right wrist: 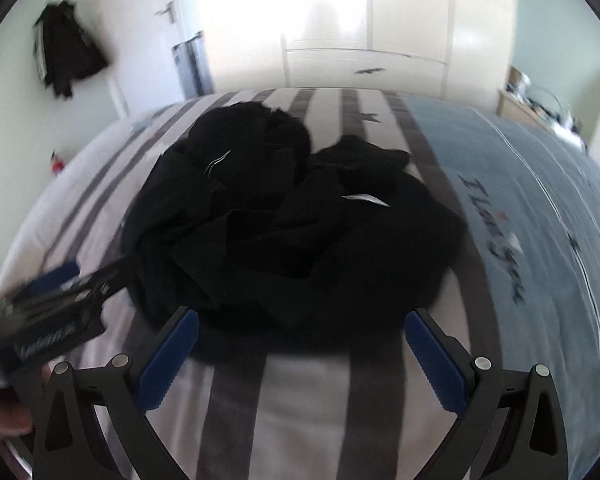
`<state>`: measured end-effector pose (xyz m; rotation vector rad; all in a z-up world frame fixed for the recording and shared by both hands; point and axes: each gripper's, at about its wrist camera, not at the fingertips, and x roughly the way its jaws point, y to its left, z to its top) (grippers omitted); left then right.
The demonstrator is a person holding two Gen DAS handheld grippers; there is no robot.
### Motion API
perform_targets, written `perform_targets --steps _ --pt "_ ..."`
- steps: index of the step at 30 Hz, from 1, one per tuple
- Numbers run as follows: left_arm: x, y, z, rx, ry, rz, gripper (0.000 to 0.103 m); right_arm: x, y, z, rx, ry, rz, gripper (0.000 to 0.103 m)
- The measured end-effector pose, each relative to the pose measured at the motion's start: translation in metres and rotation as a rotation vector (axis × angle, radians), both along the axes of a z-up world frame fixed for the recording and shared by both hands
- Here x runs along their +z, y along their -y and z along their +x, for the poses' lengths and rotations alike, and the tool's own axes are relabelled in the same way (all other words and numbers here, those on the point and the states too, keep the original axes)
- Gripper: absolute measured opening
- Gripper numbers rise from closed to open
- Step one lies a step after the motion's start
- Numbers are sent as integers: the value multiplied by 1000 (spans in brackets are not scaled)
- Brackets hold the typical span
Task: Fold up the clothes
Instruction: 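Move both grippers toward the crumpled black T-shirt on the bed, then grasp the black T-shirt with the left gripper while the right gripper grasps it too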
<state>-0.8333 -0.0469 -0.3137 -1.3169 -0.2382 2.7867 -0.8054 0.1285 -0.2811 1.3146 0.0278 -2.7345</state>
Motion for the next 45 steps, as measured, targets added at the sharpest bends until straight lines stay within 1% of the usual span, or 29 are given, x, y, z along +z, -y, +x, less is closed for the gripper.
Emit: perform_targets --steps 1,4,6,7,8,9,10,11,12,13,14,15,16,18,19,20,22,26,29,32,35,38,40,43,44,45 --pt "-5 -1 -7 -6 16 5 91 -5 3 -7 5 9 9 102" --pt "-15 -6 -17 -41 43 10 82 -19 4 -24 -6 59 6 101" --pt "-18 -8 -20 -60 53 20 78 -26 5 -31 -5 77 2 94" --pt "-20 -10 -21 -70 58 25 71 -28 5 -32 2 86 -2 91" --pt "-20 -11 -21 -86 61 31 62 -30 5 -34 8 98 -12 83" --pt "-20 -13 -21 -105 63 37 59 -32 4 -36 14 110 -26 67" --pt "-19 -15 -20 -122 61 40 50 -34 3 -38 19 122 -40 58" --pt "-17 -14 -17 -137 53 48 41 -35 2 -40 27 135 -58 44" --pt "-14 -13 -14 -152 45 59 37 -35 1 -39 33 140 -72 35" --pt "-13 -10 -11 -156 43 76 28 -34 1 -37 38 135 -81 32" --pt "-11 -6 -7 -157 42 104 21 -32 0 -34 44 128 -91 27" --pt "-8 -1 -1 -163 36 122 18 -31 -1 -32 50 121 -100 24" --pt "-6 2 6 -172 29 136 13 -29 -4 -27 52 113 -109 23" --pt "0 5 23 -200 15 134 7 -24 -10 -15 55 103 -141 13" --pt "5 5 36 -215 3 133 4 -21 -13 -8 58 98 -157 12" --pt "8 4 53 -224 -2 141 3 -17 -15 1 67 89 -163 10" --pt "15 2 92 -236 -6 163 2 -10 -19 21 93 74 -163 9" --pt "29 -2 168 -260 -14 209 0 1 -32 74 121 56 -176 8" --pt "40 -4 225 -278 -20 244 0 12 -43 124 131 41 -187 8" --pt "36 -7 284 -260 30 231 0 23 -52 180 137 51 -191 8" --pt "30 -9 343 -236 87 213 0 30 -57 249 151 79 -167 8" --pt "24 -11 403 -213 144 194 0 31 -63 322 135 139 -171 8" --pt "20 -12 442 -197 181 182 0 29 -65 368 122 196 -188 8" --pt "15 -15 501 -173 238 163 0 20 -61 428 115 286 -186 8" --pt "13 -15 521 -166 257 157 1 14 -60 443 108 318 -182 2" --pt "14 -13 522 -154 255 147 1 8 -60 454 96 344 -171 2"
